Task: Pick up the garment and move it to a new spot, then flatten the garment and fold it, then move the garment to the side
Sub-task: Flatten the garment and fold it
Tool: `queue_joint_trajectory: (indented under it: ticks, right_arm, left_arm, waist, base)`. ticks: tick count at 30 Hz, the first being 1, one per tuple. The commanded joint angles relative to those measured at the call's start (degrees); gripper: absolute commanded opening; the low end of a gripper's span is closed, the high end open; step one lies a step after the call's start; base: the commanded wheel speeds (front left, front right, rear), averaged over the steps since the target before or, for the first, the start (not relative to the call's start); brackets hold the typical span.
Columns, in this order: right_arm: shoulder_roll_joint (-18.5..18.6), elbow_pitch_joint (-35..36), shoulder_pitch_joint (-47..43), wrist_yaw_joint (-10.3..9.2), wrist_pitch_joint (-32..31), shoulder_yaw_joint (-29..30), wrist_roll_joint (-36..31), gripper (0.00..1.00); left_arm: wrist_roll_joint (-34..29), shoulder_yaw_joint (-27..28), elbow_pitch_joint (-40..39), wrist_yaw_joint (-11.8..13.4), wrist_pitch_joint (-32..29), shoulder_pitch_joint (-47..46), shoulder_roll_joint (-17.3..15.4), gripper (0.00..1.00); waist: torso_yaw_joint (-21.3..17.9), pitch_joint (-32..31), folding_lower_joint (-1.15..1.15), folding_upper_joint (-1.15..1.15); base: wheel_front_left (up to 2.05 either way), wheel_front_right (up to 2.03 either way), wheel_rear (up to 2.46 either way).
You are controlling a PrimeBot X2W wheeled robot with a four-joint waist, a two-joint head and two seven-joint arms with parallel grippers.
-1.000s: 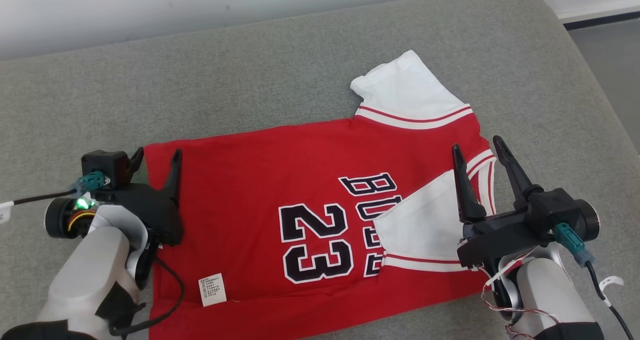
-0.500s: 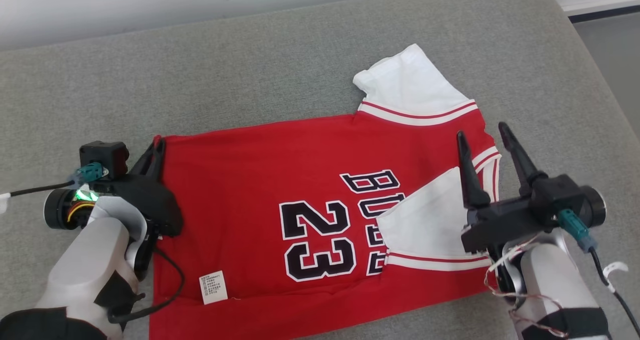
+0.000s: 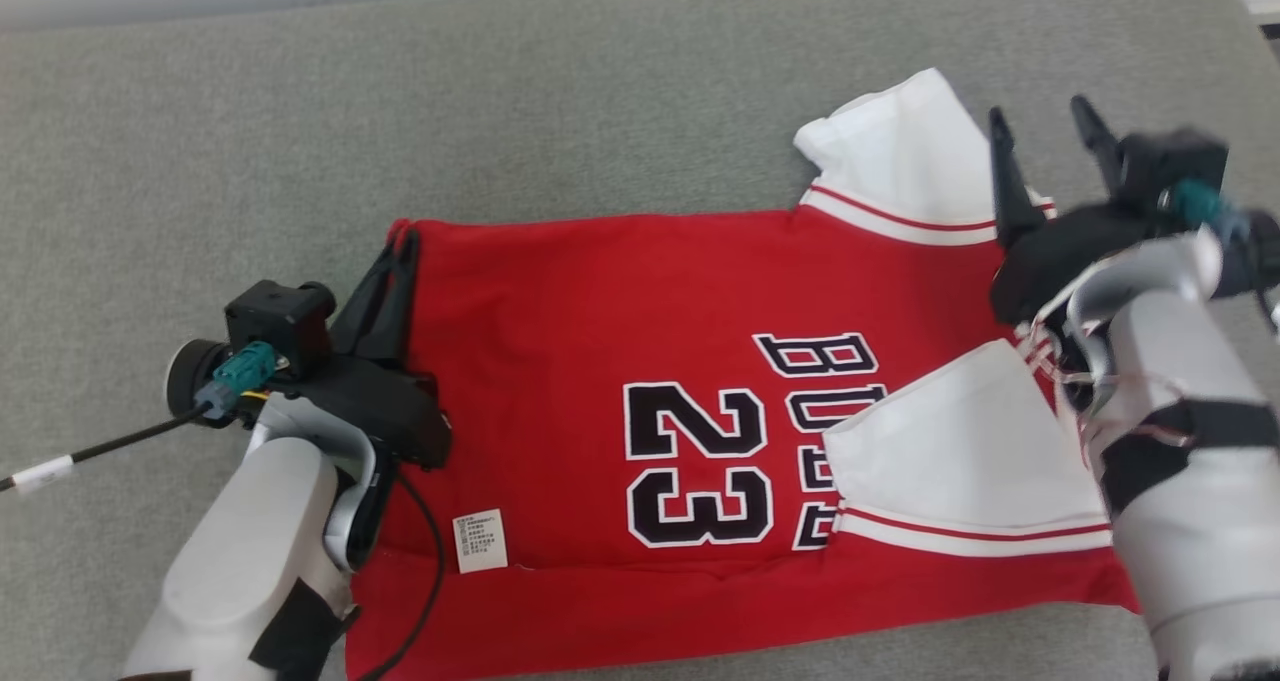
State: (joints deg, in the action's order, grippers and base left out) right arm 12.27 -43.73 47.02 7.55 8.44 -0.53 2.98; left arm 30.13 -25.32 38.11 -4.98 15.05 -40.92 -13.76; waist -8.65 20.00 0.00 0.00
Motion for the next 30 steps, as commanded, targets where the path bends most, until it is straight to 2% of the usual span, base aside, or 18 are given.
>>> queue_joint_trajectory:
  ticks: [1,12,22,23,24,30]
  right_arm:
    - [0.7,-1.7,1.9,-0.09,-1.1,-0.1,-0.4,1.0]
    - [4.6,-19.6,18.7,-0.09,-7.4,1.0,-4.6,1.0]
    - [4.4,-26.5,22.7,-0.09,-8.4,3.8,-8.5,1.0]
    - [4.3,-26.7,22.8,-0.09,-8.2,4.3,-8.8,0.53]
    - [4.2,-27.0,22.9,-0.09,-8.3,4.6,-9.3,0.0]
    - [4.1,-26.4,24.5,-0.09,-5.8,6.0,-10.9,0.0]
  left_arm:
    - [-1.0,0.4,-1.0,0.2,0.2,1.0,0.4,0.0]
    - [-5.7,1.8,-6.0,-1.0,0.2,-0.9,3.5,0.0]
    - [-7.9,3.3,-7.5,-1.8,0.2,-1.1,4.2,0.0]
    - [-8.1,3.5,-7.6,-1.9,0.2,-0.9,4.2,0.0]
    - [-8.3,3.6,-7.7,-1.8,0.1,-0.8,4.1,0.0]
    - [-8.3,5.0,-7.5,-2.1,0.1,0.1,3.5,0.0]
  waist:
    - [2.1,2.2,0.0,0.0]
    - [6.8,8.4,0.0,0.0]
    - [7.4,10.9,0.0,0.0]
    - [7.4,11.0,0.0,0.0]
    - [7.4,11.1,0.0,0.0]
    - [6.9,11.0,0.0,0.0]
  base:
    - [0.0,0.0,0.0]
    - [0.0,0.0,0.0]
    - [0.0,0.0,0.0]
    - [0.0,0.0,0.0]
    - [0.0,0.0,0.0]
    - [0.0,0.0,0.0]
